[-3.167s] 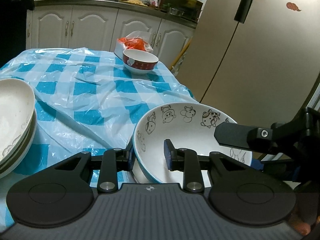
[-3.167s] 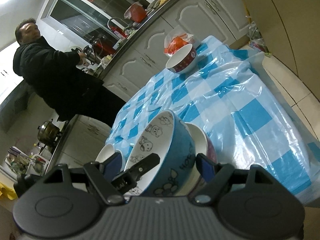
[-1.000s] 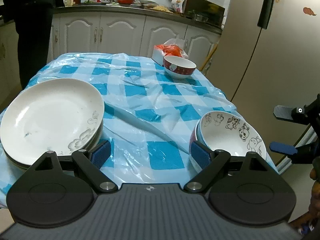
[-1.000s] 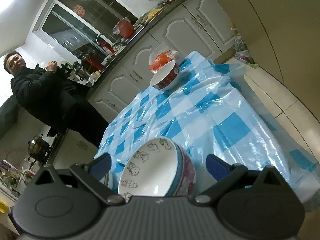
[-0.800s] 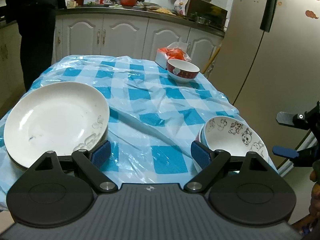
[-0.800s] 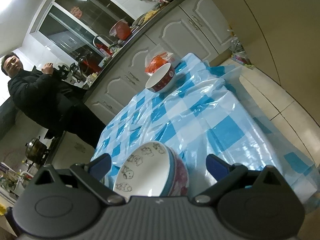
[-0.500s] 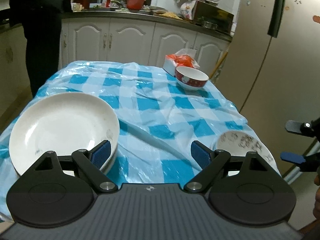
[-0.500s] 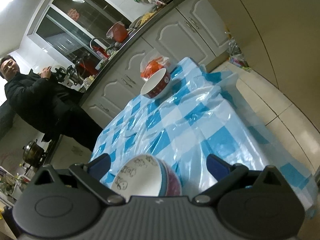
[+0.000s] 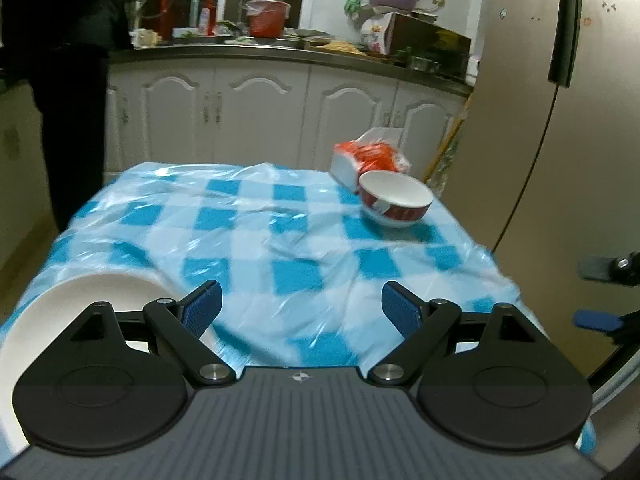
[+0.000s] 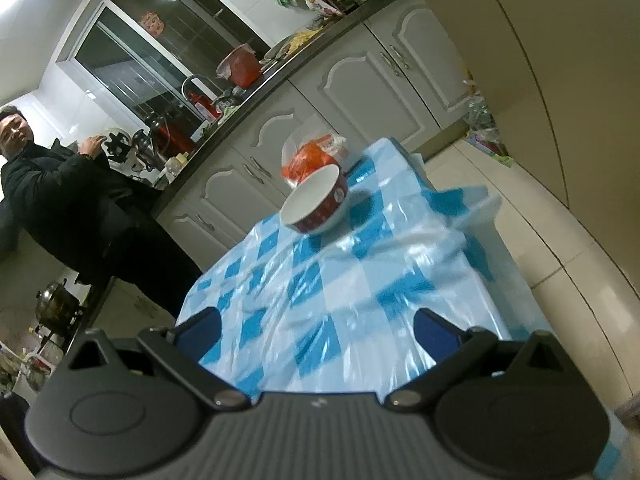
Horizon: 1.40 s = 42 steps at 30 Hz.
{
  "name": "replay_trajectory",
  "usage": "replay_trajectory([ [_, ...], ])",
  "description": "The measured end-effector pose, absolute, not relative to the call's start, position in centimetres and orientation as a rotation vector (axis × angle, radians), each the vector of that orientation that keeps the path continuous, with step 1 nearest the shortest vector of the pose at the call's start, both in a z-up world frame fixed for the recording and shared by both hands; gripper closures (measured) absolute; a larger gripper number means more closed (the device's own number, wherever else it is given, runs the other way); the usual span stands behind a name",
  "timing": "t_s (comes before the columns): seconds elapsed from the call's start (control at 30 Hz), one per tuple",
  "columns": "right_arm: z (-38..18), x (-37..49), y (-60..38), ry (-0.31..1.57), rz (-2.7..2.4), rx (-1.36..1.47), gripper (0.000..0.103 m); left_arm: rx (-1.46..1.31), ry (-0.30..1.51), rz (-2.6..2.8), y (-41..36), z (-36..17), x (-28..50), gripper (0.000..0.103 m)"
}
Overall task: Organize plates and bowls
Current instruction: 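Move both grippers to the red-exterior white bowl by the orange bag, then grasp the red bowl rim between both grippers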
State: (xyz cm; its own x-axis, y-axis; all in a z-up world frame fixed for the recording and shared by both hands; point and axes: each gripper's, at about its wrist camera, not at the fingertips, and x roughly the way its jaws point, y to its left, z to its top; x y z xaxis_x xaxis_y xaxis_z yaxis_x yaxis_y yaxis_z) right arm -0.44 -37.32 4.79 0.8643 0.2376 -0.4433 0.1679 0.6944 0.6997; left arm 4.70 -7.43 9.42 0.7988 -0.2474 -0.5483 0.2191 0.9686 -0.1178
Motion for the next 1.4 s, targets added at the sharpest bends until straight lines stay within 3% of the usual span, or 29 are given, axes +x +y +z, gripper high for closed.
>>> replay_trajectory([
  [0.8,1.3,18.0,-42.2,0.584,0.124,0.848,0.019,-0.189,0.663,-0.333,-16.9,5.4,24.0,0.0],
  [1.23,-0.9,22.8,-42.6,0.604,0.169,0.871,0.032,-0.148,0.746,-0.304,-19.5,2.5,29.0,0.05],
  [1.4,-1.7,23.9,-41.9,0.629,0.197,0.878,0.045,-0.121,0.761,-0.336,-20.3,2.1,29.4,0.069],
])
